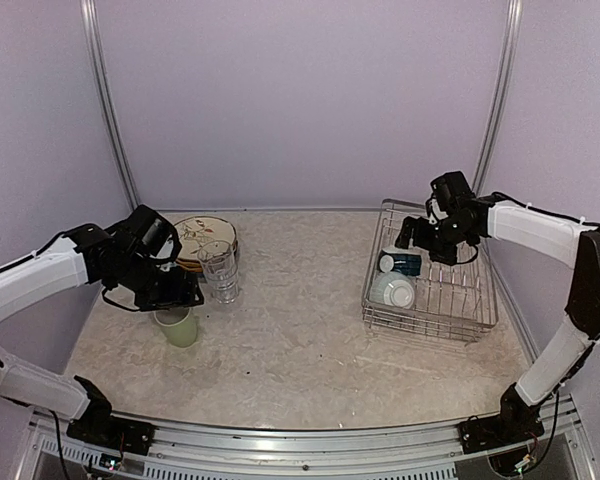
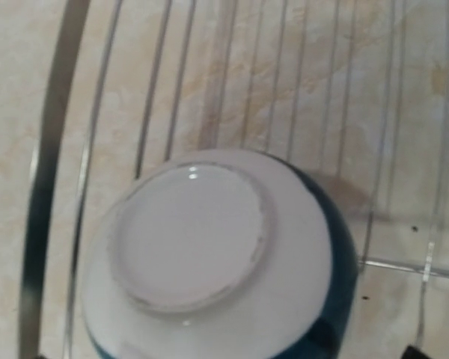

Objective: Unload the mixed dishes from the dish rack
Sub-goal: Grab the bowl from the dish rack.

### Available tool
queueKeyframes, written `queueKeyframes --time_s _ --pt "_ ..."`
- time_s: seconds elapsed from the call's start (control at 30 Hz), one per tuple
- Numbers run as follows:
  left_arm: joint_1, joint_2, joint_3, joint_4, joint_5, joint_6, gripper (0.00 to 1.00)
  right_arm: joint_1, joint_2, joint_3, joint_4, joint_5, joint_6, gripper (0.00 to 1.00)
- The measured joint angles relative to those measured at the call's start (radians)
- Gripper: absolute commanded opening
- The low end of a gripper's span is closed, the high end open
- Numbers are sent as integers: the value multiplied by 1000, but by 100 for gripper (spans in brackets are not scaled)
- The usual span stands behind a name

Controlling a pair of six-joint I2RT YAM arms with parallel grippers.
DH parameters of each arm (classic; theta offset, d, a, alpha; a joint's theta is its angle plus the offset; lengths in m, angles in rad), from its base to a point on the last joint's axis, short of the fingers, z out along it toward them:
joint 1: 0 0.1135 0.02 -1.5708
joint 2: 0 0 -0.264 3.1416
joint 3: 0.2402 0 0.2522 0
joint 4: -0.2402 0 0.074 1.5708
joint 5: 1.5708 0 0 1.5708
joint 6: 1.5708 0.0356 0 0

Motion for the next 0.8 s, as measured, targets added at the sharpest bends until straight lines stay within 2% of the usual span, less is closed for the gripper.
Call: queueKeyframes --time_s 0.3,0.53,0.8 --pt "0 -111 0 27 5 19 84 3 -55 -17 -15 -71 -55 100" --pt "0 -124 0 52 19 28 85 110 -66 -14 -122 -40 -42 100" --pt "0 -124 0 65 30 39 85 172 -59 -18 -150 -9 19 100"
